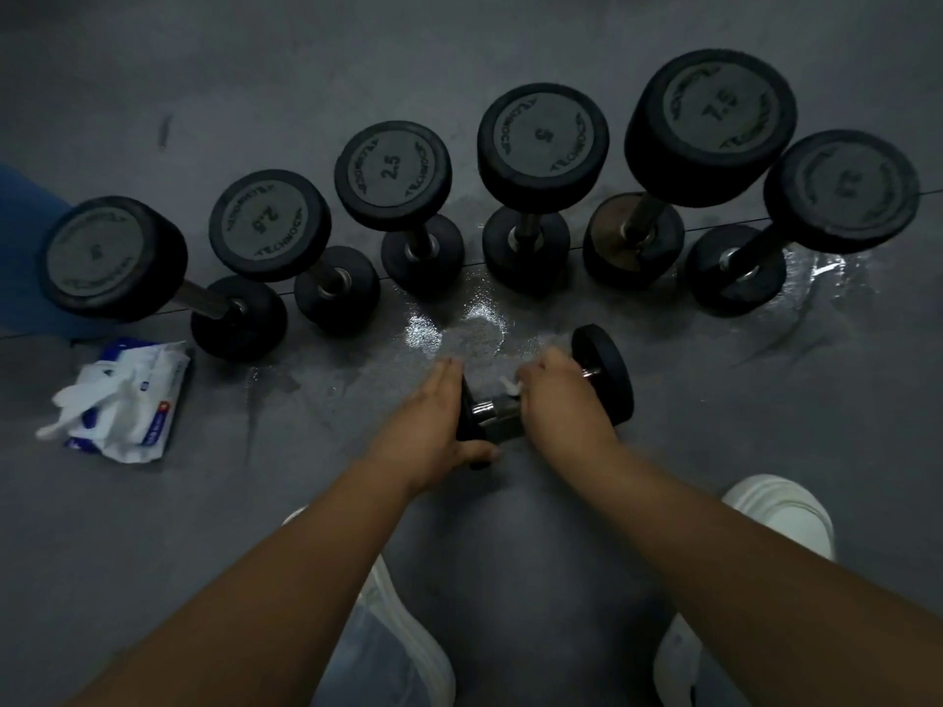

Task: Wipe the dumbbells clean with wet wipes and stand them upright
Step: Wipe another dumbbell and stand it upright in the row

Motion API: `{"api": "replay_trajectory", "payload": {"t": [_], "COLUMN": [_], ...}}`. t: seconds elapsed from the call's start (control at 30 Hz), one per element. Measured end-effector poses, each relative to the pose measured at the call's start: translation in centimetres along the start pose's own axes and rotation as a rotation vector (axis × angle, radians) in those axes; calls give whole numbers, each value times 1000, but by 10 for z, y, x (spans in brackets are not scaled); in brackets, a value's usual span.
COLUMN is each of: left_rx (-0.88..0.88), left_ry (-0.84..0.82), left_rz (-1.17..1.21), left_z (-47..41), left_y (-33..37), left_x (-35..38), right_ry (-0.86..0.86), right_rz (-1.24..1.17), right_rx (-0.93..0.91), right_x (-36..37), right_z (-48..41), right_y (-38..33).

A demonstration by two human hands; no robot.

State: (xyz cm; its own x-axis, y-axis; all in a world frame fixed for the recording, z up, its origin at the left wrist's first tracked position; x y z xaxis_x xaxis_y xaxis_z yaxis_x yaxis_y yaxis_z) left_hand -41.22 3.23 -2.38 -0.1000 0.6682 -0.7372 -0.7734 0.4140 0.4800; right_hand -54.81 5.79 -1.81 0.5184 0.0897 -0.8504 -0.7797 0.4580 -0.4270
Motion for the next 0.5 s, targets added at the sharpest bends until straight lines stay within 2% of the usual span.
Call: {"api": "replay_trajectory", "payload": {"t": [0.07, 0.17, 0.27, 0.37, 0.43, 0.5], "left_rx": [1, -50, -80, -95, -101, -101], "left_ry": [-24, -25, -32, -37, -38, -40], "left_rz": [-43, -125, -162, -148, -123, -111], "left_z": [2, 2, -2, -3, -4, -6], "left_y": [2, -1, -5, -7, -8, -8], "left_x": [6, 4, 1, 0, -1, -2], "right_ry": [-4, 87, 45, -59, -99, -43], "right_rz": [128, 203, 343, 290, 279, 326], "right_rx": [-23, 18, -98, -208, -179, -113], "right_x": [3, 0, 21, 12, -5, -16], "right_z": [3, 8, 28, 16, -1, -8], "right_y": [4, 8, -15, -13, -4, 1]}}
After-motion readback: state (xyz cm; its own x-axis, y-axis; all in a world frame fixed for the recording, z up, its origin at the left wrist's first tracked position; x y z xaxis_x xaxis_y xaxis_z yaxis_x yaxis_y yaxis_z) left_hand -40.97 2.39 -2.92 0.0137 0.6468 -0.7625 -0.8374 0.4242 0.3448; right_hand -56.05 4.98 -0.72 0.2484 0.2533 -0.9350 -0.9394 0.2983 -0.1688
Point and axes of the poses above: each hand's wrist, its own z-axis away from the middle knuckle, its own x-axis out of the palm, y = z × x, the point moved 10 cm from there along -z, towards the middle knuckle, and after that the axes turned 7 degrees about x, right-handed, at the moved point
